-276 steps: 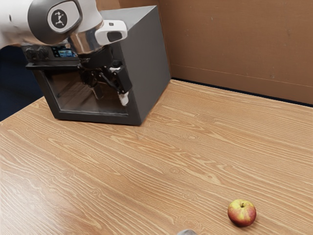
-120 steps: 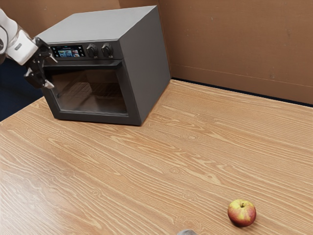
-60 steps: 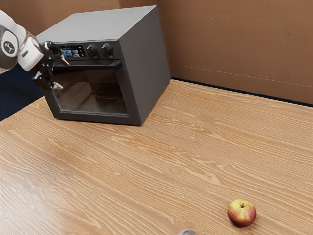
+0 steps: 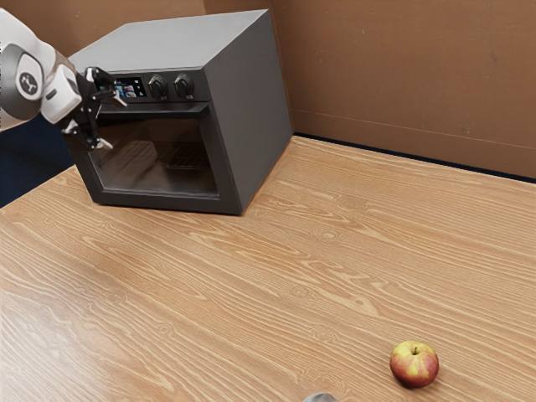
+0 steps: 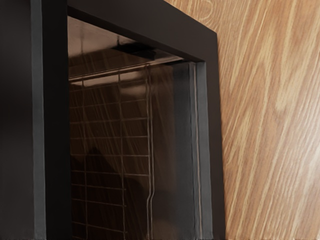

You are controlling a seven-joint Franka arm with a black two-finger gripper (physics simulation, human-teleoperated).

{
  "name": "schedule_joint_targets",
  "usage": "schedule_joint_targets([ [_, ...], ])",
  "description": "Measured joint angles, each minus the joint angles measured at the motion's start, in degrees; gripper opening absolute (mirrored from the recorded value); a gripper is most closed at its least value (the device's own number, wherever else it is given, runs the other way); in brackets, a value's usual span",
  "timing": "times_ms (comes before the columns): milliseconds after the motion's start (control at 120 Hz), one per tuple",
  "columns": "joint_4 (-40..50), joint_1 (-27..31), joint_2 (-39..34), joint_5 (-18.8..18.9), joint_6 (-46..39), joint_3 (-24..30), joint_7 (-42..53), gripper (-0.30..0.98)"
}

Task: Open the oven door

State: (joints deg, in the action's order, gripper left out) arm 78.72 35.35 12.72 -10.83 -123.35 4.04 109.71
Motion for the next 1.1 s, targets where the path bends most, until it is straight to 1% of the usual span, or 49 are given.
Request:
schedule_joint_targets([
  [392,-0.9,-0.1,4.1,0.5,-6.7,0.3,0.1,0.69],
  [875,0.7,-0.1,3.9,0.6,-8.2,0.2,-0.3,0.68],
  [908,2.5,-0.1,2.4,0.6,-8.2,0.2,-0.4,0.67],
  [975,9.9,-0.2,-3.7,1.5,-8.2,0.2,-0.4,0.66],
  [1017,19.7,-0.2,-11.4,2.2,-9.0,0.2,-0.5,0.66],
  [1100,44.0,-0.4,-30.0,3.2,-11.5,-0.6,-0.9,0.67],
])
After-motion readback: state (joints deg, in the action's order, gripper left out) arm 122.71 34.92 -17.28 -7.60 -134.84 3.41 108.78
